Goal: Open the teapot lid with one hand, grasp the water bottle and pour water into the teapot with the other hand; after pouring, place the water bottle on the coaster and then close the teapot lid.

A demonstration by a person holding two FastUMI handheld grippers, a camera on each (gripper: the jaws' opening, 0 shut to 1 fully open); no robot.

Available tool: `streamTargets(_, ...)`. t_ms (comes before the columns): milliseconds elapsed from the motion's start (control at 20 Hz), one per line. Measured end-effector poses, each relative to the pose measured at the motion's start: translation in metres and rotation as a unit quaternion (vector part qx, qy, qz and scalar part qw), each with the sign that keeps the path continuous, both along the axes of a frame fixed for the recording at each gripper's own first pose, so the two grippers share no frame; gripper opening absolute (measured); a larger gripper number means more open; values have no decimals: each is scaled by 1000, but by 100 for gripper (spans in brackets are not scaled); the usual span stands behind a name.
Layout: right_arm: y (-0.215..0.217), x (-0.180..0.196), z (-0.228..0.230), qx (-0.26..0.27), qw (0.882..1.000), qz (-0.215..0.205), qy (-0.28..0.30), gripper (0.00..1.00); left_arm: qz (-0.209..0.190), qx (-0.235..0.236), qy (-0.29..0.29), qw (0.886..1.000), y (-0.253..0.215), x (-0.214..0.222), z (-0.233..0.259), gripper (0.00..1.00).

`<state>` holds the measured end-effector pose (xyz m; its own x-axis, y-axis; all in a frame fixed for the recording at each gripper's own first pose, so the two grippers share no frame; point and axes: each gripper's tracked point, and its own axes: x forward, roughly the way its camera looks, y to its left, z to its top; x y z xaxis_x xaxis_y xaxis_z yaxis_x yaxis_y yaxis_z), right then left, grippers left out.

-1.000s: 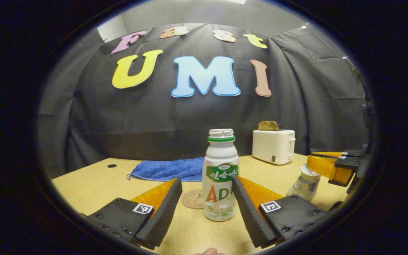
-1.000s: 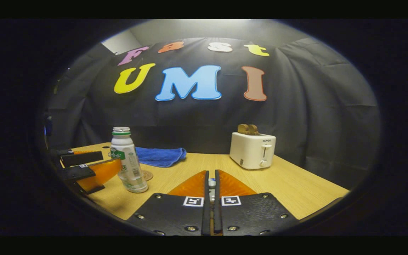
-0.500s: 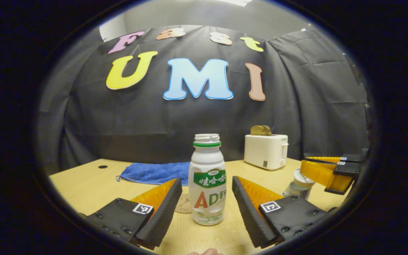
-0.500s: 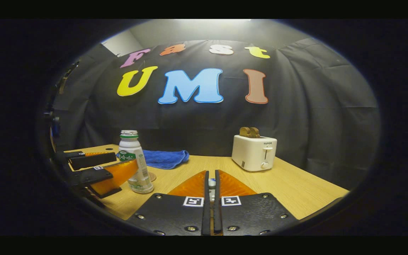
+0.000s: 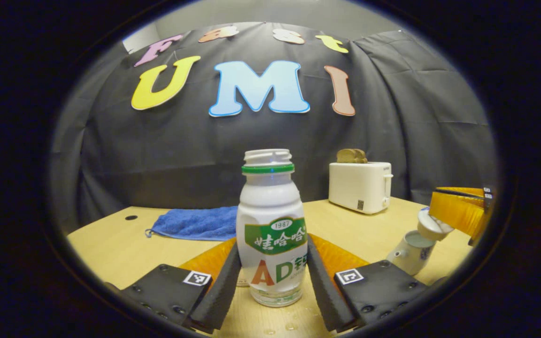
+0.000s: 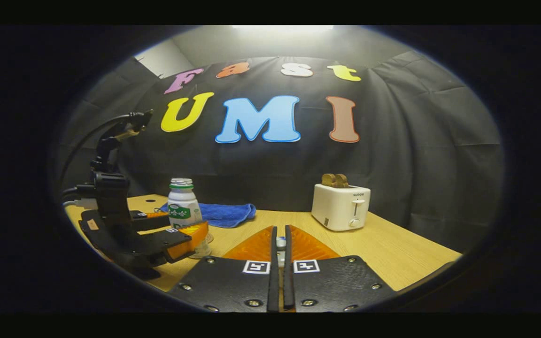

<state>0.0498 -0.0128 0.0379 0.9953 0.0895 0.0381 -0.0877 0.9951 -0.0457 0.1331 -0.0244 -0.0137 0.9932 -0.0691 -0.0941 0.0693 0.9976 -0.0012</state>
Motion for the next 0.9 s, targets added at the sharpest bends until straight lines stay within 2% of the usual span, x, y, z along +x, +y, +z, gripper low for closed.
streamTargets(50, 0, -5, 1, 7, 1000, 5, 0, 4, -3, 0, 5, 1000, 0, -1, -2, 79)
streamTargets(100, 2, -10, 2, 14, 1000, 12, -2, 0, -6, 10, 1, 1000, 1, -3, 1, 82)
streamTargets(150, 1, -17, 3, 19, 1000, 15, -2, 4, -10, 29, 5, 1000, 0, -6, 2, 80)
streamTargets(250, -4, -32, 5, 23, 1000, 12, -6, 0, -16, 82, 5, 996, 1, -13, 4, 79)
streamTargets(350, -8, -49, 1, 25, 1000, 10, -2, 4, -24, 126, -6, 992, 1, -25, 6, 70)
streamTargets(400, -12, -55, -2, 24, 1000, 5, 2, 4, -26, 145, -10, 989, 1, -30, 4, 79)
streamTargets(500, -20, -64, -12, 16, 1000, -5, 14, 4, -34, 172, -15, 984, -4, -38, 5, 79)
streamTargets(550, -22, -69, -16, 12, 1000, -8, 19, 4, -39, 182, -15, 982, -7, -41, 5, 75)
streamTargets(600, -24, -74, -20, 8, 1000, -10, 22, 4, -43, 191, -14, 981, -9, -42, 3, 79)
streamTargets(650, -26, -77, -22, 5, 1000, -12, 25, 0, -46, 205, -13, 978, -10, -42, 3, 75)
streamTargets(700, -28, -81, -23, 2, 1000, -14, 25, 4, -46, 222, -12, 974, -9, -41, 2, 79)
streamTargets(900, -37, -96, -21, -7, 1000, -23, 21, 4, -46, 302, -12, 952, -7, -34, -1, 79)
